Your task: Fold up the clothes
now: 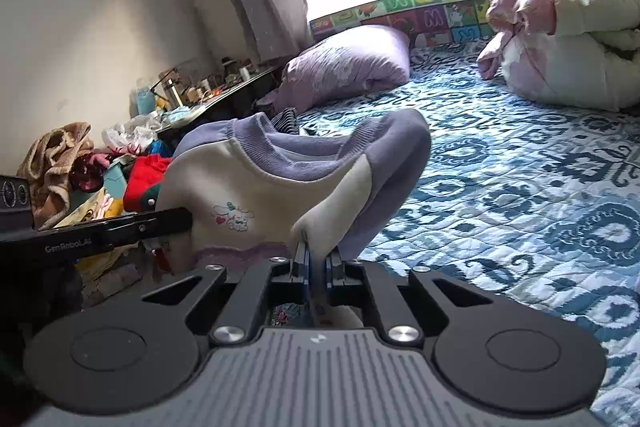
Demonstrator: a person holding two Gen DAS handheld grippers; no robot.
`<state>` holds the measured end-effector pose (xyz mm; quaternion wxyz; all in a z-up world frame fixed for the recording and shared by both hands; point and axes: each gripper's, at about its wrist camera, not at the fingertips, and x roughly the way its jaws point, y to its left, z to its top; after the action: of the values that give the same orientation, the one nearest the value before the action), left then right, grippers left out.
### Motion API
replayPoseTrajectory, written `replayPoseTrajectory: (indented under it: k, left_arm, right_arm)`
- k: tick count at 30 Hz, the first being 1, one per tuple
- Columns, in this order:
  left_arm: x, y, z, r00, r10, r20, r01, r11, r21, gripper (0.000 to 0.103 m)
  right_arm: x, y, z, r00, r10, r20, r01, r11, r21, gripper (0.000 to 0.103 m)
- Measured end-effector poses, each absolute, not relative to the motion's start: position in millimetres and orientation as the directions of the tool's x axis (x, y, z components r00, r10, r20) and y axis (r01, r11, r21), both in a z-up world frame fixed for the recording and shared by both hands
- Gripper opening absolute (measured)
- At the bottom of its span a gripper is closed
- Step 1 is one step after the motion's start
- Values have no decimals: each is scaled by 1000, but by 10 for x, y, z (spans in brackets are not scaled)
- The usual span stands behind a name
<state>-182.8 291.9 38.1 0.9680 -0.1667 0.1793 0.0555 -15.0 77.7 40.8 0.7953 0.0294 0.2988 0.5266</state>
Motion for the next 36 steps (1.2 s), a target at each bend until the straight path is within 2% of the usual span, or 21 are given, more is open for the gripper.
replayPoseTrajectory:
  k: [7,11,14,18,23,25,28,34,35,36]
  left_arm:
    - [-1327,3273,323,917,66,-394,-203,926,-318,4]
    - [-1020,3447,435,942,86,-325,-190,935,-301,4]
    - [-909,3532,559,962,101,-254,-173,945,-276,3]
    - [-910,3562,414,955,102,-280,-174,954,-245,3]
    - [-1081,3446,-284,898,60,-436,-181,953,-241,3]
    - [-1180,3384,-607,860,38,-509,-196,945,-261,4]
    - [-1314,3292,-919,820,23,-571,-224,932,-284,3]
    - [-1492,3146,-1118,778,22,-628,-274,912,-307,5]
    - [-1506,3155,-1143,771,24,-637,-289,904,-315,9]
    - [-1547,3155,-1175,765,26,-644,-302,898,-322,23]
  right_arm:
    - [220,1161,406,269,842,-468,-820,455,348,9]
    - [546,1409,425,294,832,-471,-810,479,339,9]
    - [765,1521,560,341,833,-436,-800,501,330,9]
    - [945,1593,688,381,829,-411,-800,518,303,9]
    - [988,1650,134,285,778,-560,-797,517,312,9]
    - [916,1640,-257,210,740,-640,-782,520,345,9]
    - [785,1602,-830,105,671,-734,-753,536,382,9]
    - [418,1463,-1186,85,612,-786,-748,560,355,12]
    - [383,1456,-1181,95,604,-791,-751,565,341,16]
    - [327,1430,-1178,102,598,-795,-753,568,331,20]
